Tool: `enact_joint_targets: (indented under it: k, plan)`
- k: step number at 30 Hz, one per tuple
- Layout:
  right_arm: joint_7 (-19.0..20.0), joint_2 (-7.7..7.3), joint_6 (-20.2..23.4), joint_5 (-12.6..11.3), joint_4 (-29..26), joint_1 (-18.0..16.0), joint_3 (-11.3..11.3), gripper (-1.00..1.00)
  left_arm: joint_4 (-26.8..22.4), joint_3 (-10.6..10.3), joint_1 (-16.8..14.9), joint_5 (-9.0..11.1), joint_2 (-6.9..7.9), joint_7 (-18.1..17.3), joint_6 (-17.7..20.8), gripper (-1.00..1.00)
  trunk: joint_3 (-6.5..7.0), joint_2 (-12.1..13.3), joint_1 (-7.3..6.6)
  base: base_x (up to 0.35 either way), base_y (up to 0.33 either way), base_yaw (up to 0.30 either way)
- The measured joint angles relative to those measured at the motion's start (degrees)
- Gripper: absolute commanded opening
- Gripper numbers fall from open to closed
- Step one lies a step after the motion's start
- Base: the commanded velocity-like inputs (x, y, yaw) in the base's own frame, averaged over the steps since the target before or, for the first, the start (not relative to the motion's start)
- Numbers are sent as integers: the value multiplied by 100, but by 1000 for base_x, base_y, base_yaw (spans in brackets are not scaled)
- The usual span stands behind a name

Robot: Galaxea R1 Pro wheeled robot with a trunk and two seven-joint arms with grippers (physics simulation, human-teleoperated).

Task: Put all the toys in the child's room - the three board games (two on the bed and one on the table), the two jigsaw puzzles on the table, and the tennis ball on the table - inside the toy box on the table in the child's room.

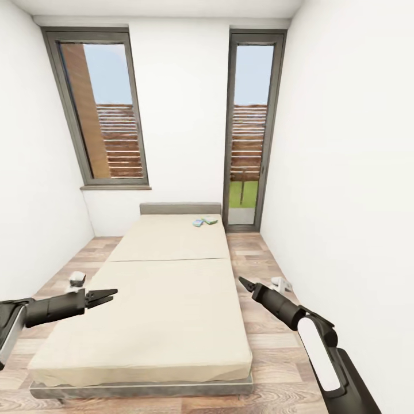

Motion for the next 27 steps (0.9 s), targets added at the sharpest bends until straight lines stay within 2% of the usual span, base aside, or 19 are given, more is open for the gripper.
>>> enact_joint_targets:
  k: [4,8,12,15,17,21,22,23,27]
  plan:
    - [-11,16,-7,8,45,-1,-71,100,-1,-6,-1,0,-23,484,13,100,0,0,0,0,-15,0]
    - [-19,37,-2,29,65,0,-295,100,-1,-5,-1,10,-41,994,26,100,0,0,0,0,-4,0]
    - [-11,30,14,-3,72,1,-587,100,3,-6,-6,20,-156,1699,44,100,-13,1,0,0,0,0]
    - [-18,40,53,3,78,1,-715,100,7,-4,-8,14,-287,2297,50,100,-35,1,0,0,0,0]
    - [-19,40,61,7,79,1,-741,100,7,-5,-11,13,-351,2543,51,100,-50,3,0,0,0,0]
    - [-34,35,63,5,81,2,-785,100,9,-11,-15,3,-575,3257,47,100,-82,5,-1,0,0,-27]
    - [-93,33,60,9,81,2,-791,100,8,-12,-18,10,-694,3749,39,100,-86,6,-1,0,0,-14]
    - [-125,37,63,15,82,2,-788,100,5,-8,-20,21,-718,3882,36,100,-90,6,-1,0,0,-12]
    - [-201,38,27,47,72,2,-768,100,2,15,-20,37,-742,4039,29,100,-99,6,-1,0,0,-5]
